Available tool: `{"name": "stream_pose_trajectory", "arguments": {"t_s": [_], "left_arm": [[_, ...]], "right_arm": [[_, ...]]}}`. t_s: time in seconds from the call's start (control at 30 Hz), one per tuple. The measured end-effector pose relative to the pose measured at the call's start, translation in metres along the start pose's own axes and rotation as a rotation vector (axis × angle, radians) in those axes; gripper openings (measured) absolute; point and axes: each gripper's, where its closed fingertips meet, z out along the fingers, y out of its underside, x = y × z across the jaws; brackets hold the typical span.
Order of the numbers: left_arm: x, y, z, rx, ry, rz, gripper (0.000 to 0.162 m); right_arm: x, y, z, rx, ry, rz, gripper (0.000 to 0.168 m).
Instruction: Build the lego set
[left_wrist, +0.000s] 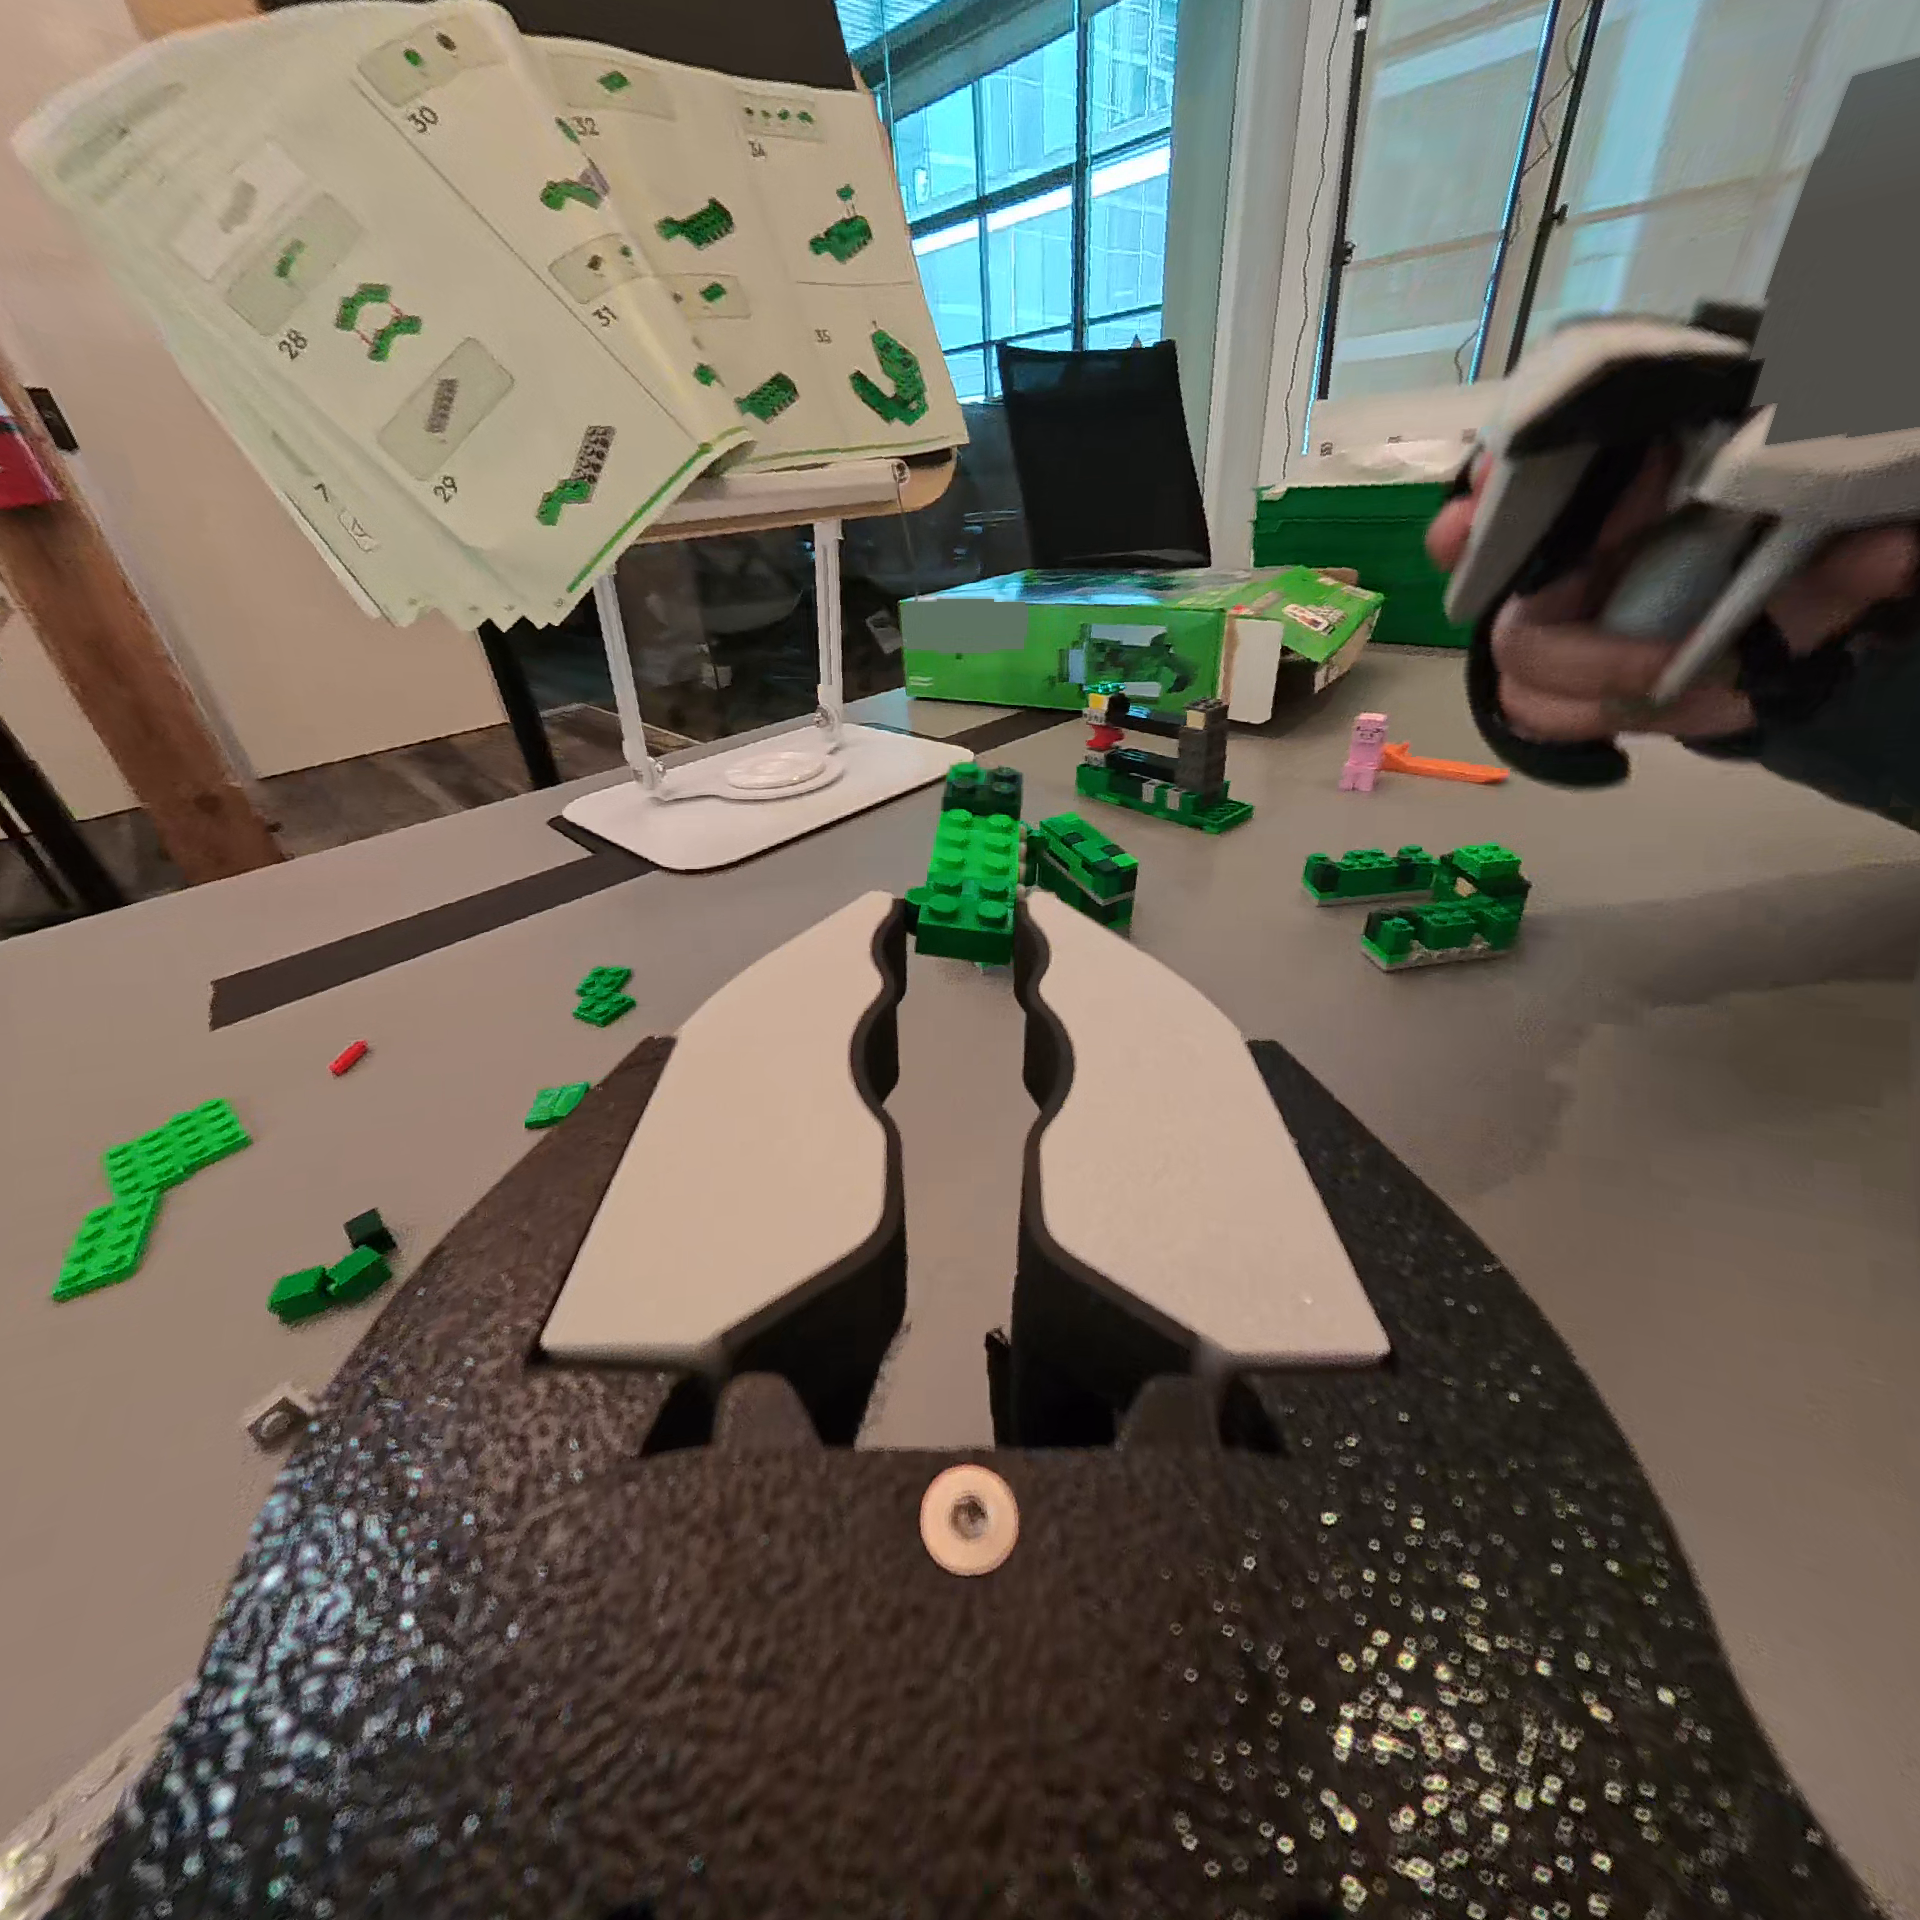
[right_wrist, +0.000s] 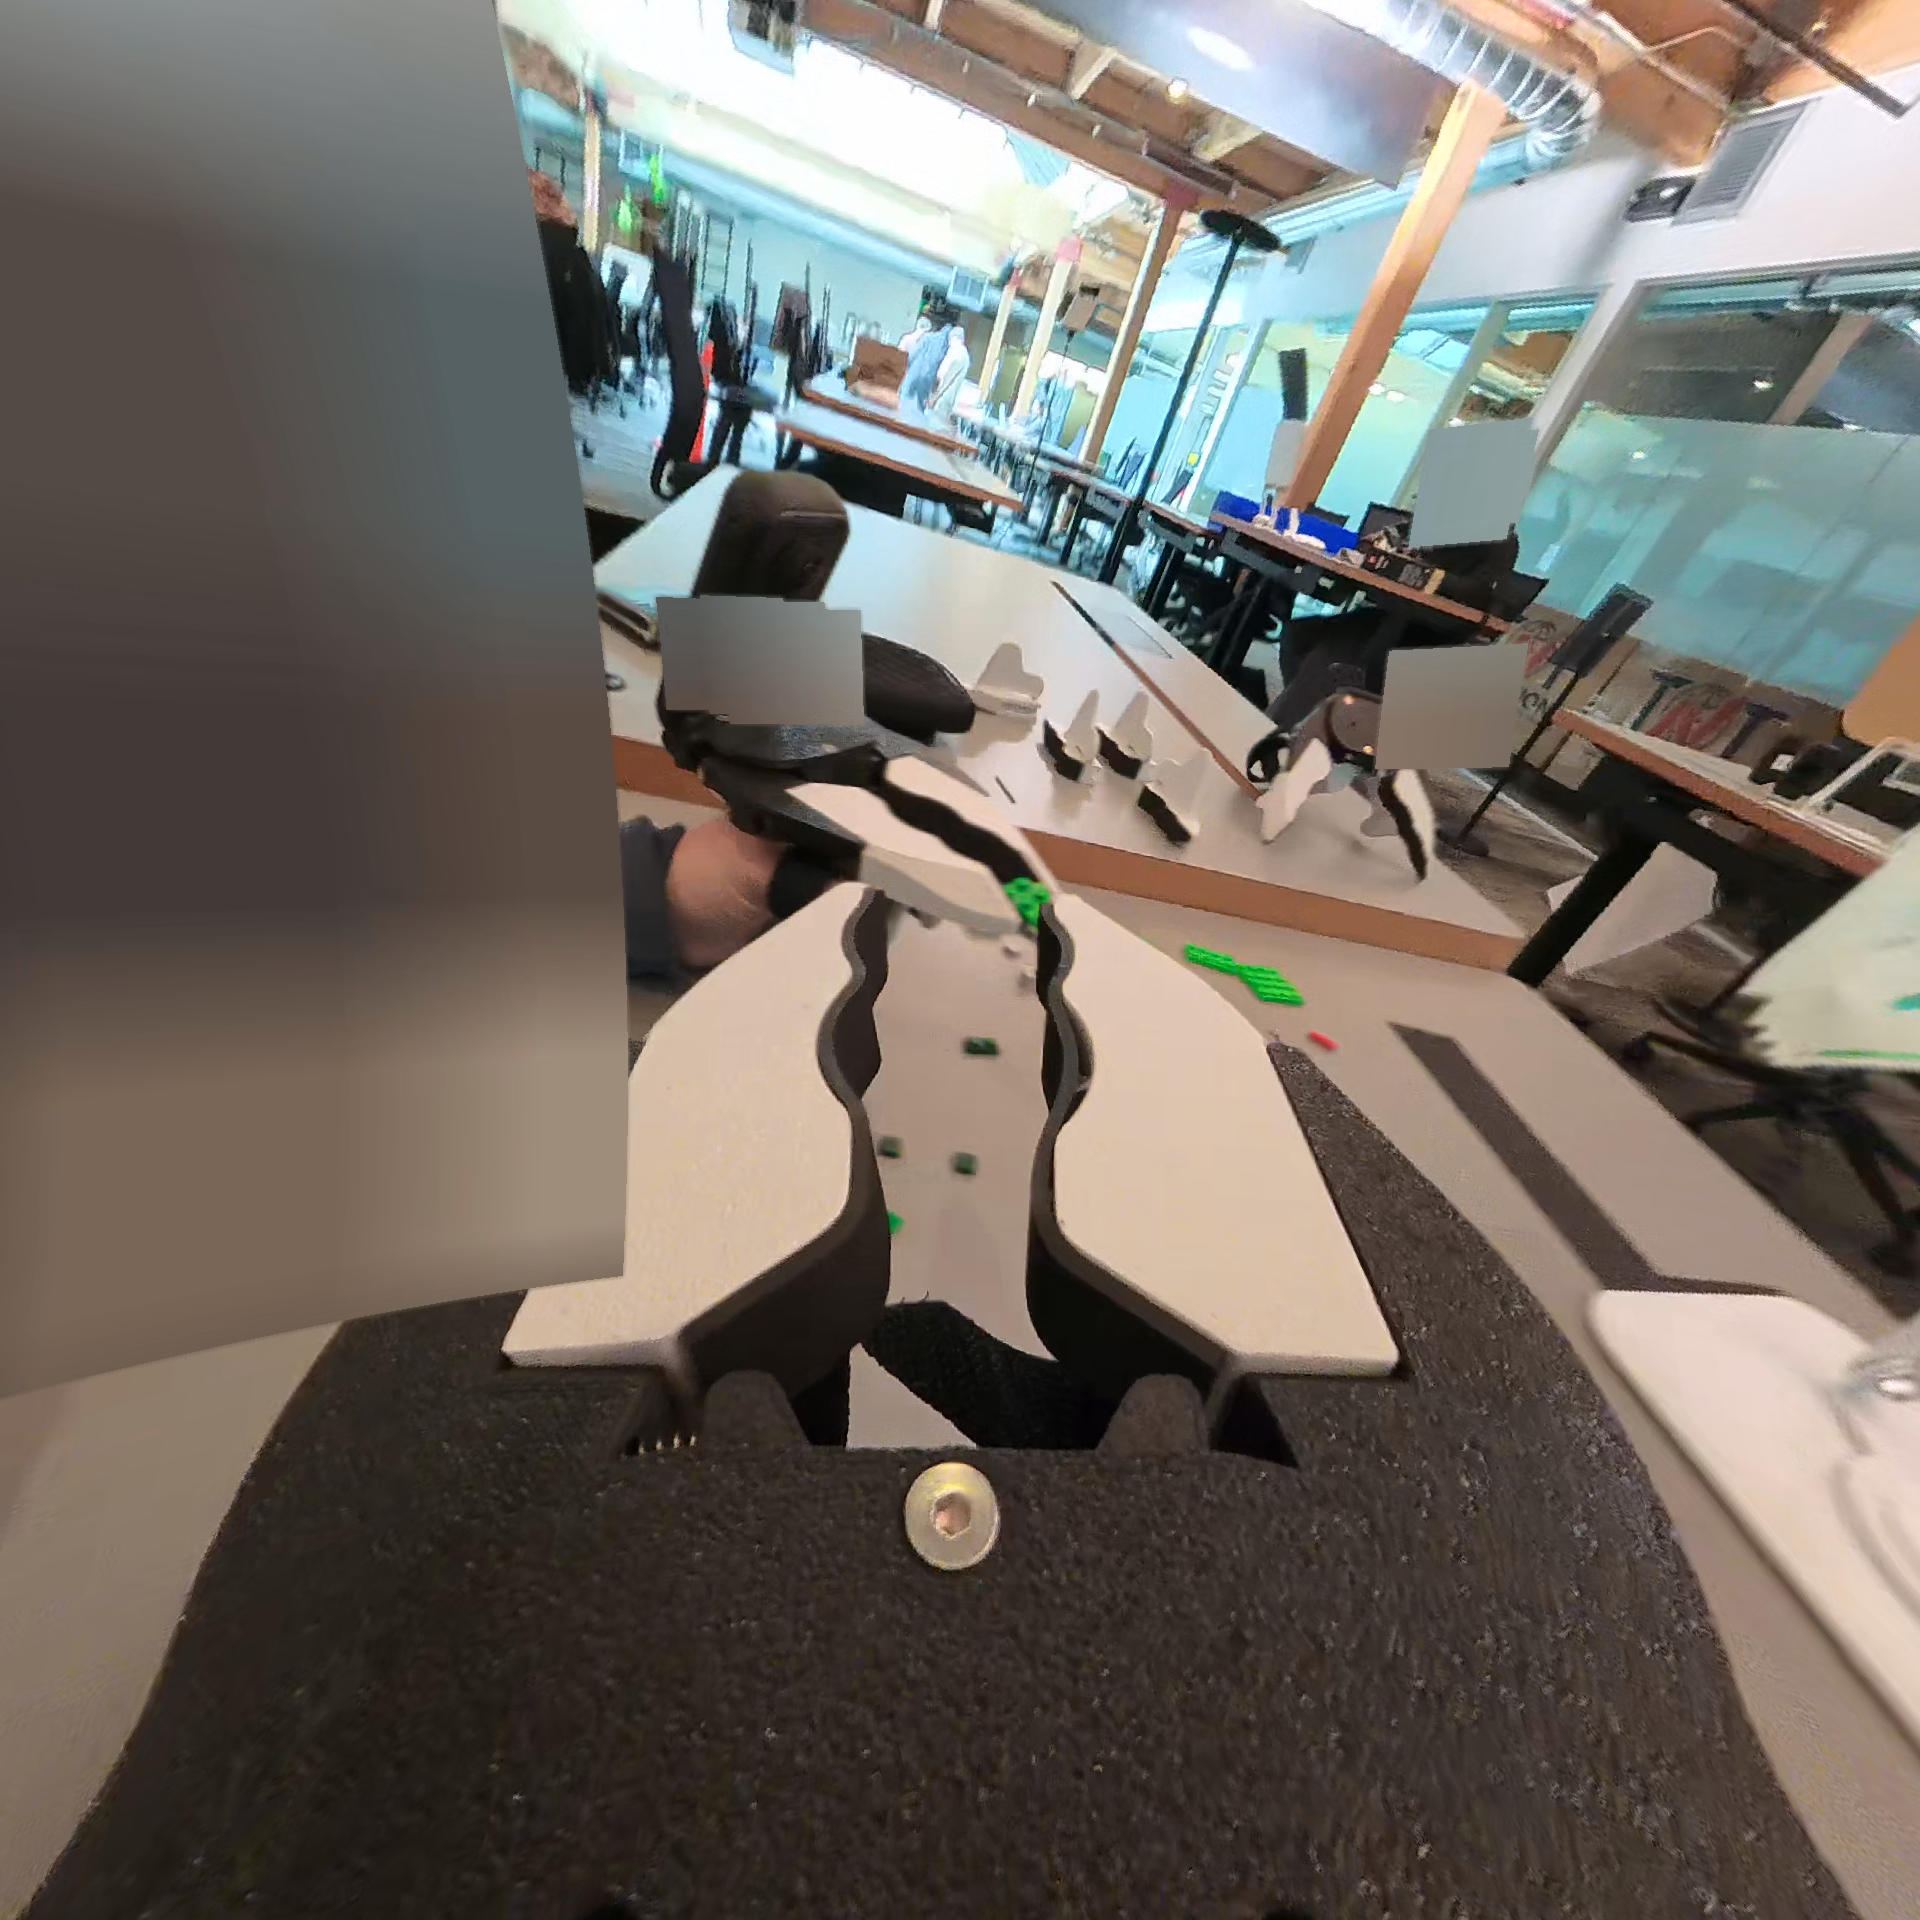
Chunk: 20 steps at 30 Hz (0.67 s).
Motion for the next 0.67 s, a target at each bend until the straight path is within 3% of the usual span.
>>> {"name": "stream_pose_trajectory", "arguments": {"t_s": [0.23, 0.43, 0.67], "left_arm": [[-0.004, -0.001, -0.002, 0.006, -0.044, 0.021, 0.019], [-0.011, -0.001, -0.005, 0.003, -0.097, 0.053, 0.019], [-0.007, 0.002, -0.003, -0.015, -0.071, 0.066, 0.019]], "right_arm": [[-0.019, 0.039, 0.001, 0.017, 0.136, 0.078, 0.024], [-0.014, 0.040, -0.010, 0.102, 0.268, -0.011, 0.012], [-0.021, 0.042, -0.007, 0.100, 0.277, -0.132, 0.007]]}}
